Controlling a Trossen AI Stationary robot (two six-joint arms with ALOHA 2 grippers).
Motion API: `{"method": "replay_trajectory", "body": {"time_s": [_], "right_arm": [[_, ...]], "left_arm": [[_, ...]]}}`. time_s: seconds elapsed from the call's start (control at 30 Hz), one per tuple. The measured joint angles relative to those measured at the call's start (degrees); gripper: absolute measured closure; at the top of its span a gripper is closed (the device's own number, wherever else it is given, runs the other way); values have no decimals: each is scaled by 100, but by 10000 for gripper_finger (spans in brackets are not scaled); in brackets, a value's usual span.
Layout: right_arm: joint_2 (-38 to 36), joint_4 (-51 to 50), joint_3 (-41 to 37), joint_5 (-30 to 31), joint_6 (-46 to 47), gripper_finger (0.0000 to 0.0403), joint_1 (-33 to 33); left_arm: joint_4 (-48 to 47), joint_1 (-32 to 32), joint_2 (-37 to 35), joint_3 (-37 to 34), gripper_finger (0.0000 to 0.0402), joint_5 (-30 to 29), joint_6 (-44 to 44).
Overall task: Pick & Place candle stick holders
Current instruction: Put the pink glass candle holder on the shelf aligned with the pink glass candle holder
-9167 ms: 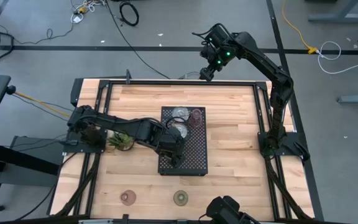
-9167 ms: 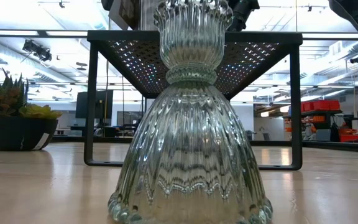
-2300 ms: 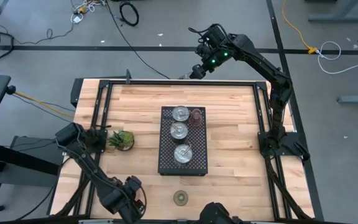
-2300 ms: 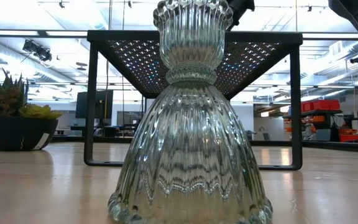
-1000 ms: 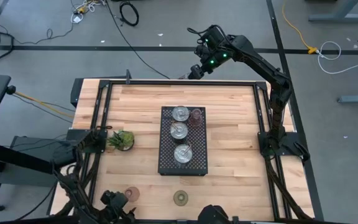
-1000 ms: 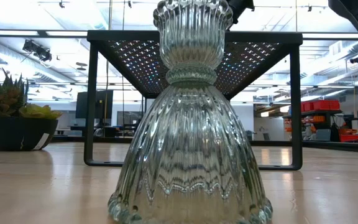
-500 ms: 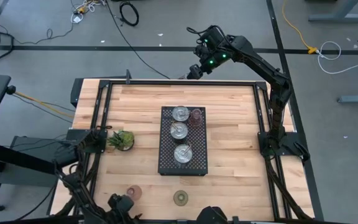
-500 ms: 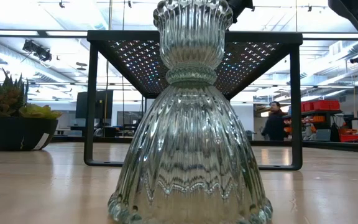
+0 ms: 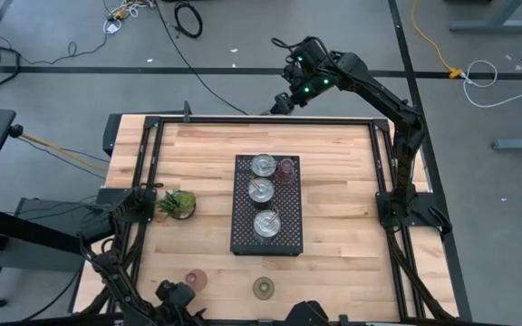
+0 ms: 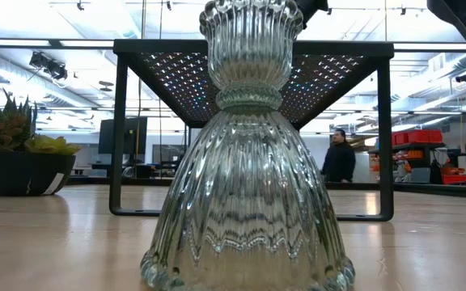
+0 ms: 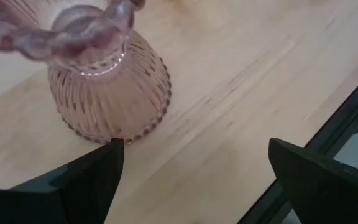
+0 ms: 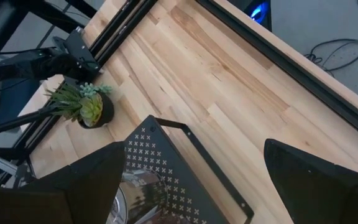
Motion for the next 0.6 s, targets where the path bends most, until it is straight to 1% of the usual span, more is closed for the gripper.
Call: {"method": "replay_trajectory", "body": {"time_s": [0.1,0.33,0.6], "right_arm": [[0,58,0,0,0,21,9],[2,70,0,0,0,21,11],[0,70,0,1,0,21,11]], "left_arm": [[8,37,0,0,3,-121,-7],[31,255,-2,0,3,-150,28],[347,393,-2,0,3,60,87]]}}
